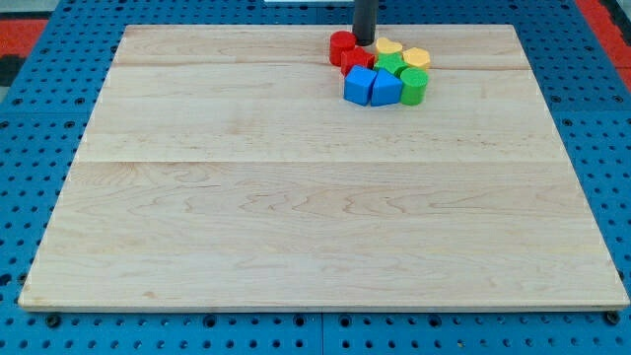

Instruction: Push the heart into the green star

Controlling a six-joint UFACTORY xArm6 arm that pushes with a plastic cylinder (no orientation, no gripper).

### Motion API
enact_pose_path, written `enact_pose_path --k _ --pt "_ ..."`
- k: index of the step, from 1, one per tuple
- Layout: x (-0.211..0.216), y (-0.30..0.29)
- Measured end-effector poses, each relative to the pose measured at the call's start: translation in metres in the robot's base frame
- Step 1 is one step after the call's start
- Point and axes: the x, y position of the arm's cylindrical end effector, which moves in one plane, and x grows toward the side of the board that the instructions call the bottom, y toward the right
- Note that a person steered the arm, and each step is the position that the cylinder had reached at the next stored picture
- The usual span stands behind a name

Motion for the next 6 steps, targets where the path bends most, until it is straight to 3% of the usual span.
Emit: enact_pose_path --k 4,6 --pt "-0.021 0.002" --pt "0.008 0.030"
